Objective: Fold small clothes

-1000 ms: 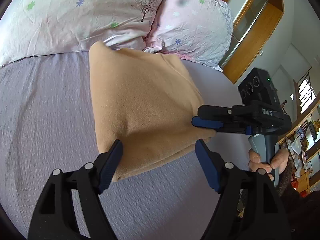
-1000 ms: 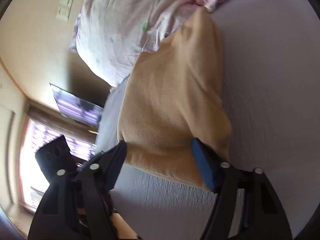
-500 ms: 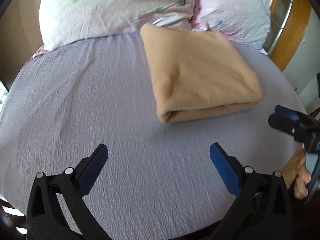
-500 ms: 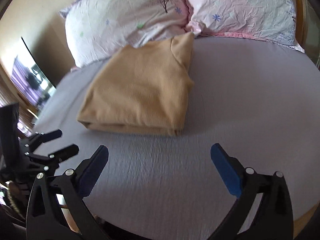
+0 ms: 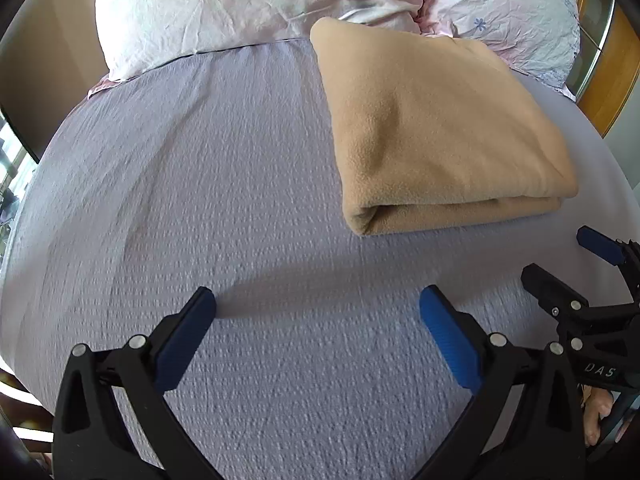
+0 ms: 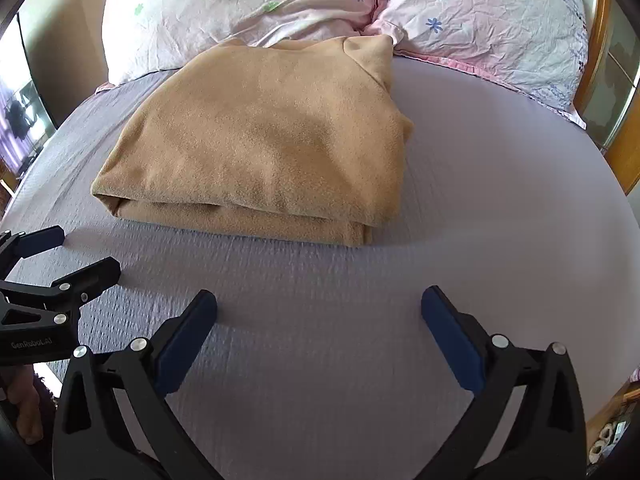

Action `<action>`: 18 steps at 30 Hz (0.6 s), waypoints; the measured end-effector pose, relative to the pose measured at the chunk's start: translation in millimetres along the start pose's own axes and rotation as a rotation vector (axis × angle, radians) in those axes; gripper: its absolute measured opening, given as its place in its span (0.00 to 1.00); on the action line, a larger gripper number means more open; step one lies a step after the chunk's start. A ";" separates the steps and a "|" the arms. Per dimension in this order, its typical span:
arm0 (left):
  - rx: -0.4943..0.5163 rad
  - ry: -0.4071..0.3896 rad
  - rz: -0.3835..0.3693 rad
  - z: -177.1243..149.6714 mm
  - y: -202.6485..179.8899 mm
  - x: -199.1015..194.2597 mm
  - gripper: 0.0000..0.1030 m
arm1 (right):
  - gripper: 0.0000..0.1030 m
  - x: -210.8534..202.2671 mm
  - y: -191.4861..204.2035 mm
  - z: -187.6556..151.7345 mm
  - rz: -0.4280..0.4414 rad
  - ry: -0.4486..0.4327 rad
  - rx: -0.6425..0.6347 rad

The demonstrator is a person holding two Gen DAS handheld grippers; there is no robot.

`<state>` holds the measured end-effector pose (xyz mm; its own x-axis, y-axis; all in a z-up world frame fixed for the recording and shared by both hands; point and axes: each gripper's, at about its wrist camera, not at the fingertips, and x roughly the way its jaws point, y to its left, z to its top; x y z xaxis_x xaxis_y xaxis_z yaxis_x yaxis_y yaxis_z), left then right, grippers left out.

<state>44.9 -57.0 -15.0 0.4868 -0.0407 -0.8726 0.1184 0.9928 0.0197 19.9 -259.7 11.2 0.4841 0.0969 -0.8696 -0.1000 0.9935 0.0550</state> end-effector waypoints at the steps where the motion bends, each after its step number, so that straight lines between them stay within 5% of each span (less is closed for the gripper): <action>1: 0.000 0.001 0.000 0.9 -0.2 0.9 0.98 | 0.99 0.4 -0.5 0.4 -0.002 -0.001 0.003; 18: 0.003 -0.014 0.004 -0.1 0.6 1.2 0.98 | 0.99 -0.8 -2.6 0.6 -0.015 -0.004 0.021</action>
<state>45.4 -56.4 -16.1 0.4992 -0.0383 -0.8656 0.1192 0.9926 0.0248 20.3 -262.3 12.1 0.4886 0.0823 -0.8686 -0.0746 0.9958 0.0523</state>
